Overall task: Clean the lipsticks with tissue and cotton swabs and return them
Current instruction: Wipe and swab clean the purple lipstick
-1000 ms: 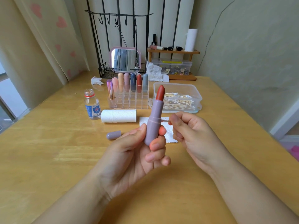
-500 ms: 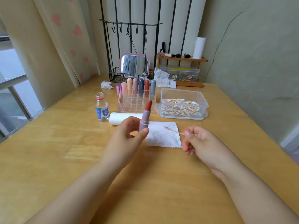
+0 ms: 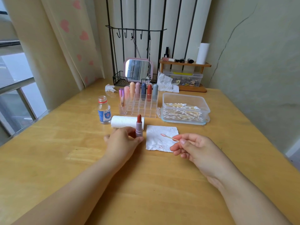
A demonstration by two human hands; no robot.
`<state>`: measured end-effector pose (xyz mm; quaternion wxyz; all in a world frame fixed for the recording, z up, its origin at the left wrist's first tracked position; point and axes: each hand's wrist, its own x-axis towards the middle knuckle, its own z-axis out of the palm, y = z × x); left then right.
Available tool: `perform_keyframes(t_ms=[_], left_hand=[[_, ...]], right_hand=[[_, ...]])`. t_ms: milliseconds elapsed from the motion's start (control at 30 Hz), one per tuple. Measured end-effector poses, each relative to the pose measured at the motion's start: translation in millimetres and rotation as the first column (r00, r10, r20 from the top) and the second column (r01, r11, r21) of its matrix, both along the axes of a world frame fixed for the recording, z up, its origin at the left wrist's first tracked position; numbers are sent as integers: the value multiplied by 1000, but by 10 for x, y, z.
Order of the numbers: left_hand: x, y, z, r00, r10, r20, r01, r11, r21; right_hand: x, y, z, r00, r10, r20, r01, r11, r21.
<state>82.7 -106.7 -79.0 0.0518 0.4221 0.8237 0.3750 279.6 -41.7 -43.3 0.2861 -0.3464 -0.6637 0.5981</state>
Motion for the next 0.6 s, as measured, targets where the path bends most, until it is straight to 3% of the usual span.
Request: perform_keyframes(t_ms=[600], left_hand=[[-85,51,-97,997,-36,-65,40,998,52]], right_hand=[[-46,-55,-12,1000,-1,4,1,1000,14]])
